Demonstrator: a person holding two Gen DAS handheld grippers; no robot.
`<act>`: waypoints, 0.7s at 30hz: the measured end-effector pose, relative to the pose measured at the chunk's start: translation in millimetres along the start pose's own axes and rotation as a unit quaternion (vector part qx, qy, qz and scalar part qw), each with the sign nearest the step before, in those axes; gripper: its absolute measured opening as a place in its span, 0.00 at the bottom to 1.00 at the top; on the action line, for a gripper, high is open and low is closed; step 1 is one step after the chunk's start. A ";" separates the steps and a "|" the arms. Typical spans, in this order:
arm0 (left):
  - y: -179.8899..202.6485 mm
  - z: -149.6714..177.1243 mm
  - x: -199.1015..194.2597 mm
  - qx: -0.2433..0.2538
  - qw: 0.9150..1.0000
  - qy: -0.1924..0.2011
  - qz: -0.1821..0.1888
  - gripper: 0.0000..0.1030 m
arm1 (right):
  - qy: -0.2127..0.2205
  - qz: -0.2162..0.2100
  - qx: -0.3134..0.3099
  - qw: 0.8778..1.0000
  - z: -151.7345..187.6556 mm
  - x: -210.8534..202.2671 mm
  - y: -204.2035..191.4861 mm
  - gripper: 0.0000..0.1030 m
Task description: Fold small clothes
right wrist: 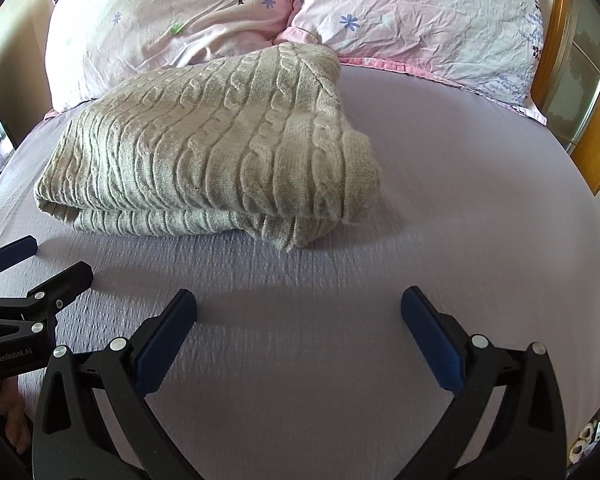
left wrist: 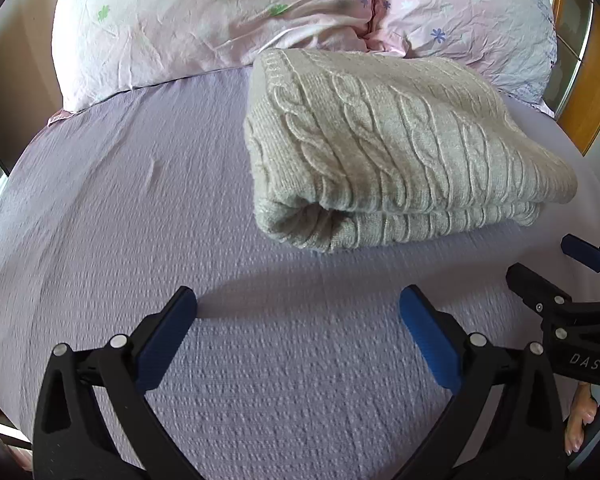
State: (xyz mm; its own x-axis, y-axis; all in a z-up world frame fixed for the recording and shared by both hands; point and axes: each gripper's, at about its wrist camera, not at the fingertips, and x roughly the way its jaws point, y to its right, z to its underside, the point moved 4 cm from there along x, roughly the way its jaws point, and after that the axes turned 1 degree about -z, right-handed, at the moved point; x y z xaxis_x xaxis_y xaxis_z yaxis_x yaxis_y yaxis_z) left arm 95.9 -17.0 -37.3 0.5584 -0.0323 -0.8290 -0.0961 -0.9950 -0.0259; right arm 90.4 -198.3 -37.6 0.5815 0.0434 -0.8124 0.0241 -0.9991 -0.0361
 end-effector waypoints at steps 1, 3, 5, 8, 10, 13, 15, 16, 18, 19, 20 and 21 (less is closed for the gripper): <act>0.0 0.0 -0.1 0.000 1.000 0.000 0.000 0.98 | 0.000 0.000 0.000 1.000 -0.1 -0.1 0.0 0.99; -0.1 -0.1 -0.1 0.000 1.000 0.000 0.000 0.98 | 0.000 0.000 0.000 1.000 -0.1 0.0 0.0 0.99; 0.0 -0.3 -0.3 0.000 1.000 0.002 0.000 0.98 | 0.000 0.000 0.001 1.000 -0.1 0.0 0.0 0.99; 0.1 -0.2 -0.1 -0.001 1.000 0.002 0.000 0.98 | 0.000 0.000 0.000 1.000 -0.1 -0.1 0.0 0.99; 0.3 0.0 -0.2 -0.001 1.000 0.002 0.000 0.98 | 0.001 0.000 0.000 1.000 0.0 -0.2 0.0 0.99; 0.3 0.2 -0.3 -0.001 1.000 0.002 0.000 0.98 | 0.001 0.000 0.000 1.000 0.0 -0.2 0.1 0.99; 0.1 0.0 -0.4 -0.001 1.000 0.002 0.000 0.98 | 0.000 0.000 0.001 1.000 0.1 -0.1 -0.2 0.99; 0.0 -0.1 -0.4 -0.001 1.000 0.002 0.000 0.98 | 0.000 0.000 0.001 1.000 0.0 -0.1 0.0 0.99; -0.2 -0.2 -0.4 0.000 1.000 0.002 0.000 0.98 | 0.000 0.001 0.001 1.000 0.1 -0.1 0.0 0.99; -0.2 -0.2 -0.5 0.000 1.000 0.002 0.000 0.98 | 0.000 0.001 0.001 1.000 0.2 -0.1 -0.2 0.99; -0.2 -0.2 -0.5 0.000 1.000 0.002 0.000 0.98 | 0.000 0.001 0.001 1.000 0.3 -0.1 -0.3 0.99; -0.4 -0.3 -0.5 0.000 1.000 0.002 0.000 0.98 | 0.001 0.001 0.001 1.000 0.2 -0.1 -0.1 0.99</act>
State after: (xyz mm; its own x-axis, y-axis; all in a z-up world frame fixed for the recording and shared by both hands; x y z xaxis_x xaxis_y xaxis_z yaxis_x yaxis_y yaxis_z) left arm 95.9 -16.5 -36.7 0.5621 -0.0336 -0.8264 -0.0966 -0.9950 -0.0253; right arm 90.1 -198.2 -37.7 0.5825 0.0420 -0.8118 0.0215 -0.9991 -0.0363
